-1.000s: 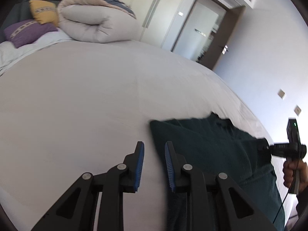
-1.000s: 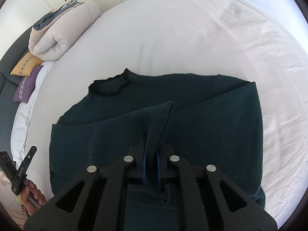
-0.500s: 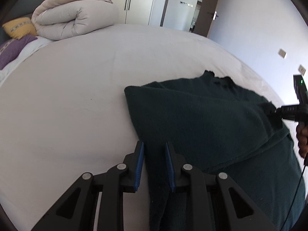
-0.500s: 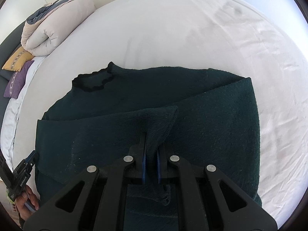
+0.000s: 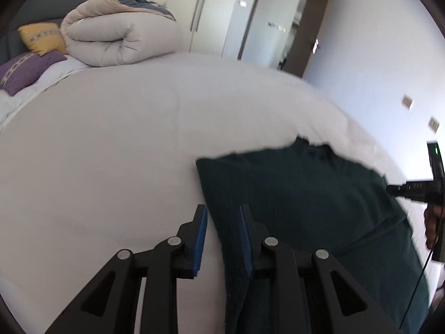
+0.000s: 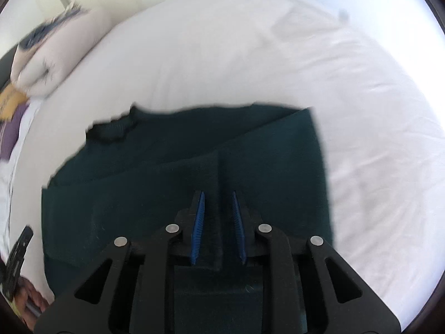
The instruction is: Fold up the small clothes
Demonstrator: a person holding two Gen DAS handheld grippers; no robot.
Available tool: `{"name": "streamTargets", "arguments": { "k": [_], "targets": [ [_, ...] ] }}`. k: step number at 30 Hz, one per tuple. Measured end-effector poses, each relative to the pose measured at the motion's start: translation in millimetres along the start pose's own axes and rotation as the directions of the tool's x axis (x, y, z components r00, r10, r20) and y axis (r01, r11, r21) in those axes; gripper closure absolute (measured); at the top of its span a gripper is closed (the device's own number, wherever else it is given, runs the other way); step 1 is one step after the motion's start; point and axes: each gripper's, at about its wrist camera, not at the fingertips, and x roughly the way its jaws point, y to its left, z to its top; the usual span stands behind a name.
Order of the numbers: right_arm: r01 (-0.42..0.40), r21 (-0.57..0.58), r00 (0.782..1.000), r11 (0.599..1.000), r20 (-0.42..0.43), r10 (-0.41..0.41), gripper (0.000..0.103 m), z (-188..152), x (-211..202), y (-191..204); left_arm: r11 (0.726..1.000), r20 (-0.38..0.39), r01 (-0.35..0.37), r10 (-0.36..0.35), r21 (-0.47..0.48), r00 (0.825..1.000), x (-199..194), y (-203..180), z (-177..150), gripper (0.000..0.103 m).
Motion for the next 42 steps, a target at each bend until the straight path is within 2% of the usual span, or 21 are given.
{"name": "streamTargets", "arguments": {
  "k": [4, 8, 10, 12, 14, 16, 18, 20, 22, 23, 24, 26, 28, 29, 30, 31, 32, 34, 36, 39, 42],
  "targets": [
    [-0.118, -0.039, 0.991, 0.992, 0.052, 0.120, 0.083, 1, -12, 24, 1.000, -0.012, 0.017, -0.016, 0.016, 1.000, 7, -6, -1, 0.079],
    [-0.248, -0.073, 0.969, 0.966, -0.019, 0.247, 0.083, 0, 16, 59, 0.996, -0.092, -0.004, 0.013, 0.092, 0.996, 28, -23, -14, 0.079],
    [-0.295, -0.051, 0.952, 0.954, -0.099, 0.289, 0.083, -6, 46, 66, 0.991, -0.126, -0.034, 0.050, 0.128, 0.991, 39, -27, -21, 0.079],
    [-0.286, -0.020, 0.950, 0.958, -0.135, 0.281, 0.084, -15, 67, 63, 0.986, -0.126, -0.056, 0.076, 0.154, 0.989, 42, -30, -26, 0.077],
    [-0.376, 0.025, 0.923, 0.926, -0.079, 0.377, 0.084, -21, 67, 46, 0.983, -0.129, -0.067, 0.090, 0.171, 0.987, 40, -32, -26, 0.076],
    [-0.418, 0.065, 0.904, 0.906, -0.065, 0.422, 0.085, -24, 64, 33, 0.982, -0.136, -0.079, 0.103, 0.171, 0.985, 40, -30, -27, 0.070],
    [-0.379, 0.083, 0.924, 0.922, -0.025, 0.382, 0.084, -27, 51, 16, 0.987, -0.141, -0.076, 0.096, 0.139, 0.985, 38, -24, -26, 0.068],
    [-0.383, 0.116, 0.923, 0.916, 0.017, 0.384, 0.084, -31, 38, 2, 0.989, -0.120, -0.087, 0.101, 0.123, 0.988, 33, -23, -25, 0.068],
    [-0.461, 0.161, 0.887, 0.873, 0.055, 0.459, 0.078, -35, 31, -15, 0.990, -0.079, -0.084, 0.093, 0.111, 0.993, 24, -23, -22, 0.068],
    [-0.472, 0.174, 0.880, 0.864, 0.039, 0.473, 0.070, -37, 36, -21, 0.991, -0.069, -0.078, 0.086, 0.109, 0.994, 21, -23, -22, 0.066],
    [-0.472, 0.181, 0.879, 0.863, 0.017, 0.477, 0.069, -39, 42, -24, 0.991, -0.063, -0.078, 0.086, 0.110, 0.994, 18, -24, -23, 0.063],
    [-0.508, 0.166, 0.857, 0.845, 0.002, 0.515, 0.070, -43, 50, -32, 0.991, -0.083, -0.088, 0.097, 0.102, 0.992, 15, -22, -30, 0.054],
    [-0.492, 0.187, 0.867, 0.850, 0.011, 0.499, 0.069, -48, 37, -44, 0.995, -0.104, -0.085, 0.091, 0.057, 0.990, 3, -16, -41, 0.051],
    [-0.477, 0.202, 0.875, 0.855, 0.014, 0.484, 0.061, -53, 27, -49, 0.997, -0.109, -0.075, 0.077, 0.022, 0.991, -6, -12, -48, 0.041],
    [-0.447, 0.208, 0.891, 0.870, 0.017, 0.454, 0.047, -59, 14, -56, 0.998, -0.110, -0.065, 0.064, -0.011, 0.992, -15, -9, -55, 0.035],
    [-0.418, 0.208, 0.907, 0.884, 0.041, 0.419, 0.042, -69, -4, -67, 0.997, -0.108, -0.058, 0.053, -0.050, 0.993, -29, -6, -63, 0.024],
    [-0.416, 0.202, 0.909, 0.887, 0.071, 0.410, 0.037, -79, -22, -77, 0.996, -0.105, -0.052, 0.044, -0.078, 0.994, -41, -5, -70, 0.021],
    [-0.427, 0.188, 0.904, 0.884, 0.114, 0.412, 0.032, -100, -54, -100, 0.993, -0.109, -0.035, 0.023, -0.112, 0.994, -66, -7, -85, 0.021],
    [-0.407, 0.169, 0.912, 0.898, 0.124, 0.390, 0.030, -129, -86, -122, 0.993, -0.135, -0.035, 0.020, -0.109, 0.991, -86, -12, -98, 0.021],
    [-0.379, 0.134, 0.925, 0.916, 0.086, 0.370, 0.030, -171, -111, -144, 0.995, -0.200, -0.016, -0.005, -0.103, 0.980, -111, -19, -119, 0.021],
    [-0.322, 0.094, 0.947, 0.942, 0.021, 0.322, 0.030, -209, -123, -162, 0.993, -0.283, -0.017, -0.017, -0.117, 0.959, -128, -21, -146, 0.021]
  ]
}}
